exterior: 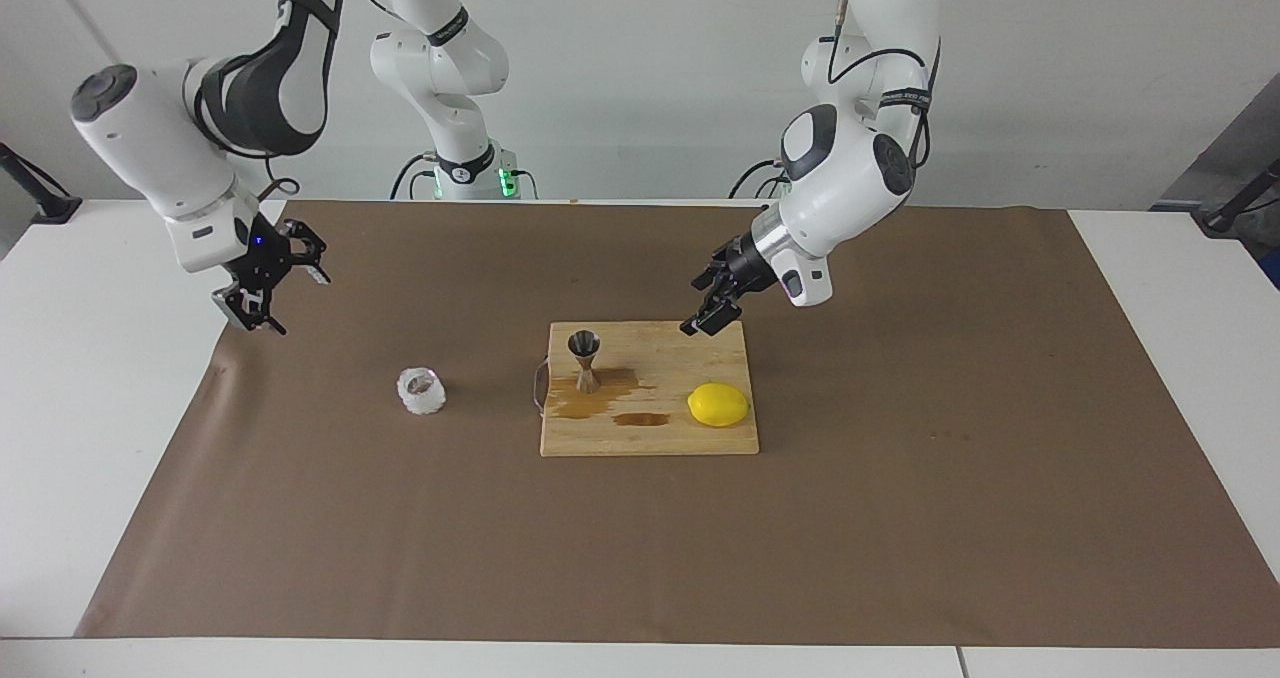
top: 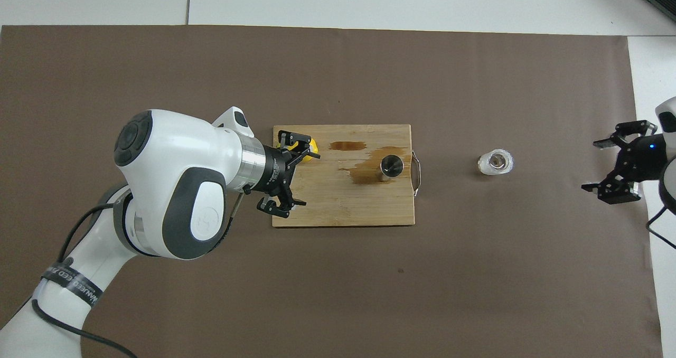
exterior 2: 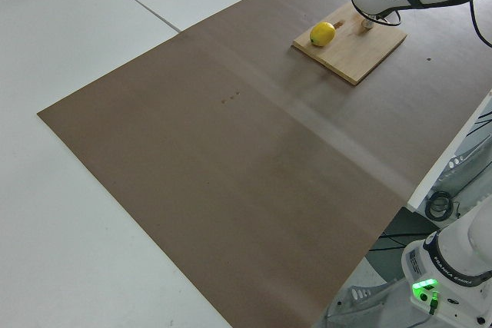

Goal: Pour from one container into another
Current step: 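Withdraw the left gripper while the right gripper reaches the white cup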

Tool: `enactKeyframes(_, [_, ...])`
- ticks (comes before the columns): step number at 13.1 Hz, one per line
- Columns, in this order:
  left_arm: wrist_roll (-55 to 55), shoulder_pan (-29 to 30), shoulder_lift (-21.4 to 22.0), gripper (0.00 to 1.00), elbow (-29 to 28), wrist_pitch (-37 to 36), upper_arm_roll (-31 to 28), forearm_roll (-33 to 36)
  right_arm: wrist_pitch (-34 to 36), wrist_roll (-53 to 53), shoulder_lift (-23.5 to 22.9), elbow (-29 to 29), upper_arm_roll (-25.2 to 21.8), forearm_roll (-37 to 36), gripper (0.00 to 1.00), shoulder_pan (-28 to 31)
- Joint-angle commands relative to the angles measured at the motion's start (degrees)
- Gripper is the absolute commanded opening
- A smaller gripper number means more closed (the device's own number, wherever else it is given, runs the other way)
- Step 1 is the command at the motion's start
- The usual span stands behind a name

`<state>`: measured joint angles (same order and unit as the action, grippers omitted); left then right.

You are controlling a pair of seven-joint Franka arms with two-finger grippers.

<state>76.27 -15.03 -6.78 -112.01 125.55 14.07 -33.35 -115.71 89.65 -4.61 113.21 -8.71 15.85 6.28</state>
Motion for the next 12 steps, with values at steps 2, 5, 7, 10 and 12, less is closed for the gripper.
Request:
enactKeyframes(2, [0.64,0.88,1.58,1.0,1.44,-4.87,0.09,14.42,-2.15,10.5,-7.41,-1.06,0.71,13.72,1.0,0.75])
enactKeyframes(5, [-5.39,4.65,1.77,1.0,4.34,-10.31,0.09,20.95,-0.4,17.46,-12.16,-1.06,1.06,19.65,1.0,0.66])
enactKeyframes(7, [-12.34,8.6,1.94,1.0,6.44,-13.38,-0.18,21.22,0.31,23.08,-15.24,-0.97,1.15,24.73,1.0,0.58])
enactKeyframes(10, [-24.73,13.08,4.22,1.0,7.51,-15.59,-0.27,24.2,0.22,24.34,-15.51,-0.71,1.59,25.81,1.0,-1.79])
enactKeyframes(12, [-33.77,16.33,5.62,1.0,7.51,-16.38,-0.35,24.21,-1.26,27.75,-16.91,-0.36,1.59,26.16,1.0,-2.32])
